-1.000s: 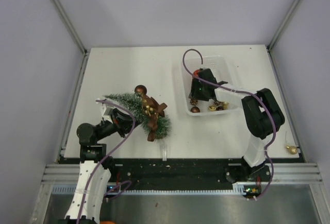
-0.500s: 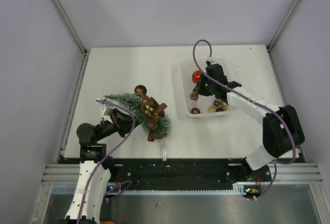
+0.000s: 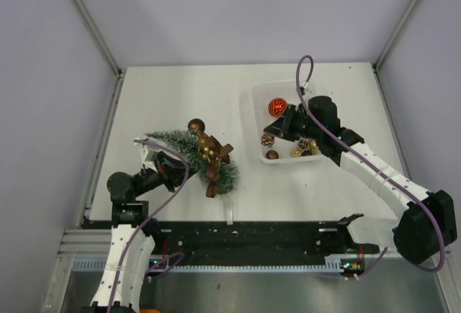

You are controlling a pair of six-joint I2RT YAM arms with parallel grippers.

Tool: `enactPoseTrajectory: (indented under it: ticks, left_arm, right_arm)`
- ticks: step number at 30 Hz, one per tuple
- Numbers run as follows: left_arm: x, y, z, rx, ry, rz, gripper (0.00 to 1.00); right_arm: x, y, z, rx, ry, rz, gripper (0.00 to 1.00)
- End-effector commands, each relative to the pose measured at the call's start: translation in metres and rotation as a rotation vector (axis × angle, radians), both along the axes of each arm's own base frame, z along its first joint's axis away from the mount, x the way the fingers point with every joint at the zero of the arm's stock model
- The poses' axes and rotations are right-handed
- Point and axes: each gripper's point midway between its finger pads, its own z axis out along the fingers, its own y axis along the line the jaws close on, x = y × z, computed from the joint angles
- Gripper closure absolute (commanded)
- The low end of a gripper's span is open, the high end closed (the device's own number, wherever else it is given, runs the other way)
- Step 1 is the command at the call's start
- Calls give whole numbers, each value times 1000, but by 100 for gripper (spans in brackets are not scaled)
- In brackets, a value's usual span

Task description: Decorate the small christmas tree

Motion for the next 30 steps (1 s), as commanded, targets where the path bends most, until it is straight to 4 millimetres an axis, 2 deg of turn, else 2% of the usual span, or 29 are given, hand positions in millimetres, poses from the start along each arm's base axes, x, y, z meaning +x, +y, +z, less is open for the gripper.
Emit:
enactPoseTrajectory:
  ticks: [1, 4, 8, 13, 24, 30]
  left_arm:
    - [0, 1, 8, -3, -57, 10, 100]
    - [1, 1, 8, -3, -58, 13, 100]
    - [1, 1, 8, -3, -59, 14, 100]
    - [1, 1, 8, -3, -58, 13, 100]
    - [0, 1, 8, -4, -60, 10, 100]
    - [0, 1, 8, -4, -60, 12, 100]
  right_arm:
    - [-35, 39, 33, 213, 22, 155, 93]
    - [-50, 63, 46, 274, 0, 203, 93]
    - [-58, 86, 61, 370, -28, 201, 93]
    - [-59, 100, 66, 433, -66, 145, 94]
    - [-50, 103, 58, 397, -159, 58, 98]
    - [-56, 105, 41, 331, -154, 52, 100]
